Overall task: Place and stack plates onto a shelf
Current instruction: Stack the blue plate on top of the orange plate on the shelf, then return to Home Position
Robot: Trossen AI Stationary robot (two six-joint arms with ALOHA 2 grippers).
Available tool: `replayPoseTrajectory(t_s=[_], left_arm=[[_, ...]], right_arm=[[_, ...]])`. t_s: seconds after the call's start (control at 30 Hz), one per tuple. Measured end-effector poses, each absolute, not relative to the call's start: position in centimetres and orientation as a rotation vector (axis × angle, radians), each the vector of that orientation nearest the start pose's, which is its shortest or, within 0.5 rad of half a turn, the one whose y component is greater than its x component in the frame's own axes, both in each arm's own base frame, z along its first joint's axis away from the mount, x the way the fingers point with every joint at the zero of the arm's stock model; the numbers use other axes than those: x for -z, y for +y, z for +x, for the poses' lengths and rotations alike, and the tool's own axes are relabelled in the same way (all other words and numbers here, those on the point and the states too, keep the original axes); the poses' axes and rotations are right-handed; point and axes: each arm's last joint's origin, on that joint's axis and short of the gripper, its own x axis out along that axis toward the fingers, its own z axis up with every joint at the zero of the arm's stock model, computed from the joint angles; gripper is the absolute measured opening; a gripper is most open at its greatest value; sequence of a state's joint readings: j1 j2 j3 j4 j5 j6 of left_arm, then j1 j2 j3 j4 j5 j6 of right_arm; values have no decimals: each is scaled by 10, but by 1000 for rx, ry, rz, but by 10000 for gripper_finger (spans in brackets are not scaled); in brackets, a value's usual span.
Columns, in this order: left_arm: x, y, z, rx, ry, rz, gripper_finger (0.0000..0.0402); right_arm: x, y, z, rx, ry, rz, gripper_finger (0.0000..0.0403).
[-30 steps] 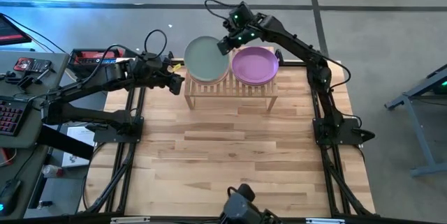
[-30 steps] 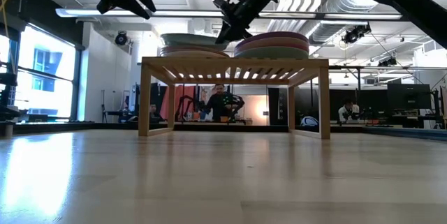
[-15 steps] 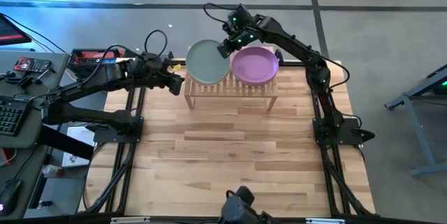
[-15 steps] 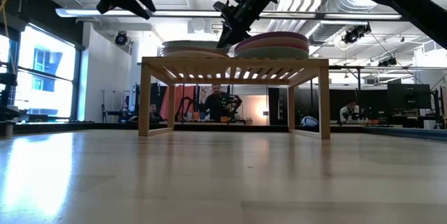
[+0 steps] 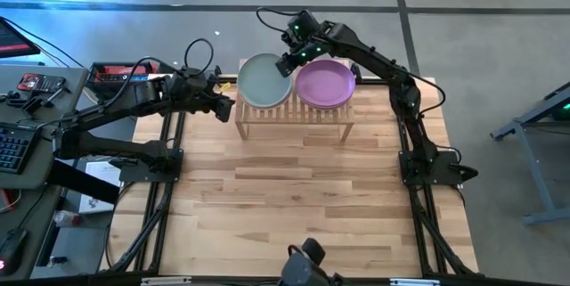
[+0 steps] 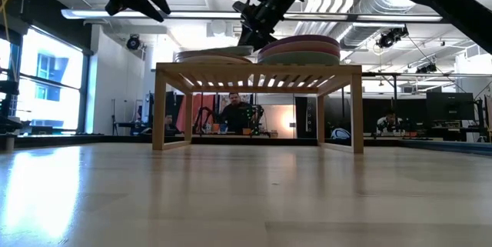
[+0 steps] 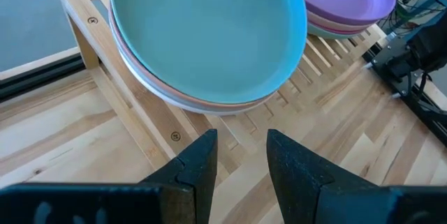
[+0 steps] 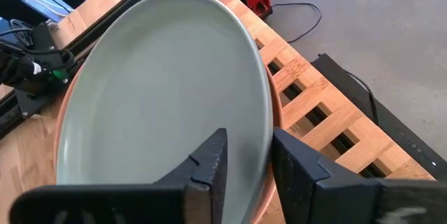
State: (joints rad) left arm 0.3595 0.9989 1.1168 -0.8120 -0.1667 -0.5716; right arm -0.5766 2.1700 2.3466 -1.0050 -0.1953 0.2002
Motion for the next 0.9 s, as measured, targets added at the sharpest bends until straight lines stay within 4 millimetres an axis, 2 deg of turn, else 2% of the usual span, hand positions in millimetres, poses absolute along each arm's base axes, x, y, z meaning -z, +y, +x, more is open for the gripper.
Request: replayPoseTrajectory(t_s=[0.27, 0.53, 0.63, 0.9], left_arm=[[-349, 69, 171, -703, 585, -604, 113], [-348, 69, 170, -706, 597, -605, 113], [-348, 69, 170, -705, 597, -605, 113], [-348, 69, 170, -688, 601, -612, 113]], right_arm=[[-355, -253, 388, 442, 730, 505, 92], [-356, -247, 391, 349, 715, 571, 92], [-357, -238, 398, 289, 710, 585, 92], [-360, -198, 415, 170, 749, 476, 92]])
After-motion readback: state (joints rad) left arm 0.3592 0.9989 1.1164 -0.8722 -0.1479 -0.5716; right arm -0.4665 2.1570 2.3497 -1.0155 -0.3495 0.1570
